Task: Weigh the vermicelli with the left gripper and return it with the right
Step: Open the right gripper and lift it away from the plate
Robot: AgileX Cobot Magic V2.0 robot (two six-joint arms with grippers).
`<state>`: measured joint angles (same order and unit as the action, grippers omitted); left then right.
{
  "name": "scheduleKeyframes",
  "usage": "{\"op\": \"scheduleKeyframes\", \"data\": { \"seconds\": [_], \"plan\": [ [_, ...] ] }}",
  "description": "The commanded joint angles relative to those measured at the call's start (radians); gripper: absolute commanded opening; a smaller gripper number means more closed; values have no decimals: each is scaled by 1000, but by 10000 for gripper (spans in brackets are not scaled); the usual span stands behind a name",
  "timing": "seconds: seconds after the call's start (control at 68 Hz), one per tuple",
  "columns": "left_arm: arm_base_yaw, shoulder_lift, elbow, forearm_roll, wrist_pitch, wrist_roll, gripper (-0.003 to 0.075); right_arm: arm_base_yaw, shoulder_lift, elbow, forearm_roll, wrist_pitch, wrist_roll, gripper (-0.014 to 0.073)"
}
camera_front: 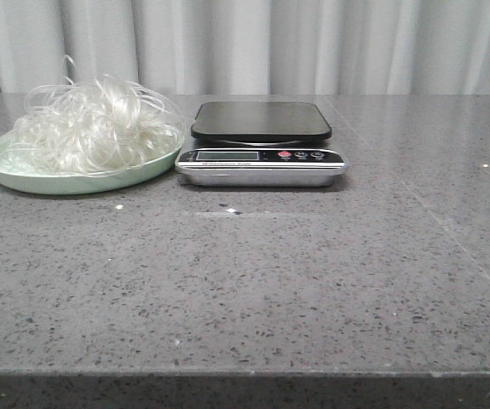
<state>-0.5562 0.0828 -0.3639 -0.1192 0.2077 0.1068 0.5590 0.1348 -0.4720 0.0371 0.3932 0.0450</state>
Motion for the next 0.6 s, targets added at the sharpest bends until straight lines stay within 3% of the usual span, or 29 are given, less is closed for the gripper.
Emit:
{"op": "scheduleKeyframes", "data": {
  "seconds": [0.0,0.588],
  "plan": [
    [-2,11,-24,-11,-75,-1,127,-5,11,-23,-17,-75,-10,141],
    [-2,11,-22,-11,-78,-1,127,-5,11,-23,-17,-44,-10,167]
  ]
}}
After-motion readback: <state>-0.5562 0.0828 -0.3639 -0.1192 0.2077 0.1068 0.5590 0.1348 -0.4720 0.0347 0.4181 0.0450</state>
